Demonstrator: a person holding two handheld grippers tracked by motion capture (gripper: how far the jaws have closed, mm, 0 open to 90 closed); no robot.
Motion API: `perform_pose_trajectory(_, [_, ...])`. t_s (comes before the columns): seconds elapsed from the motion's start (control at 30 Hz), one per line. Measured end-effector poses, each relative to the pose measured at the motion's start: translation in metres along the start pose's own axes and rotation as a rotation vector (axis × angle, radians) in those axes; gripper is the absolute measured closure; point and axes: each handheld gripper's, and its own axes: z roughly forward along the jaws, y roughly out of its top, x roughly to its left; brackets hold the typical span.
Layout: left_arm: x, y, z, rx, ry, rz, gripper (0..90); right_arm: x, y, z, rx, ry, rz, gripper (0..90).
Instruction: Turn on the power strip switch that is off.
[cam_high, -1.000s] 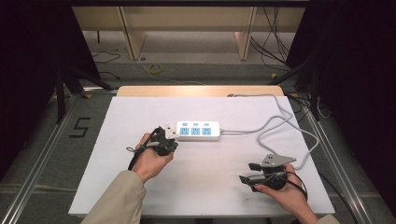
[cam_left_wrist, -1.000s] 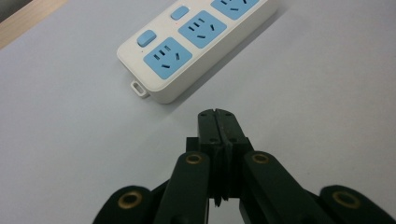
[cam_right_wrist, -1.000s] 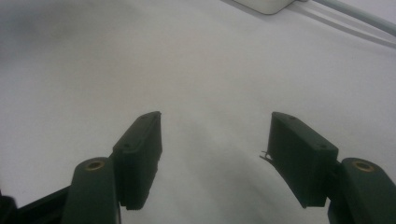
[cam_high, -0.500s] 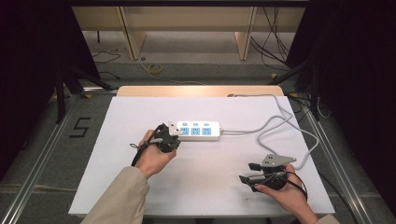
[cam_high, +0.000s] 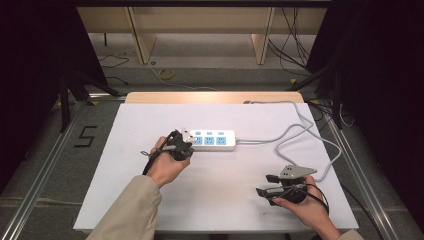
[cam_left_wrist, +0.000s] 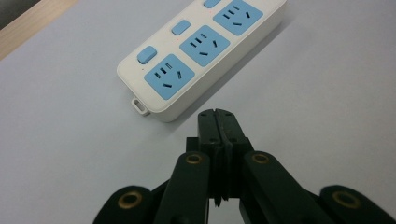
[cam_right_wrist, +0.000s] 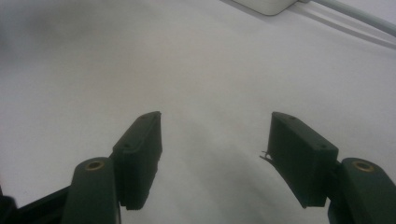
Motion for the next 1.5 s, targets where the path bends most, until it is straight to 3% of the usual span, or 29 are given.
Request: perform_pose_trajectory(1.5, [0.015,0.019,0.016,0.035,0.0,-0.013,89.7,0.0,0.0,0.001,0.002,0.003,-0.004,36.1])
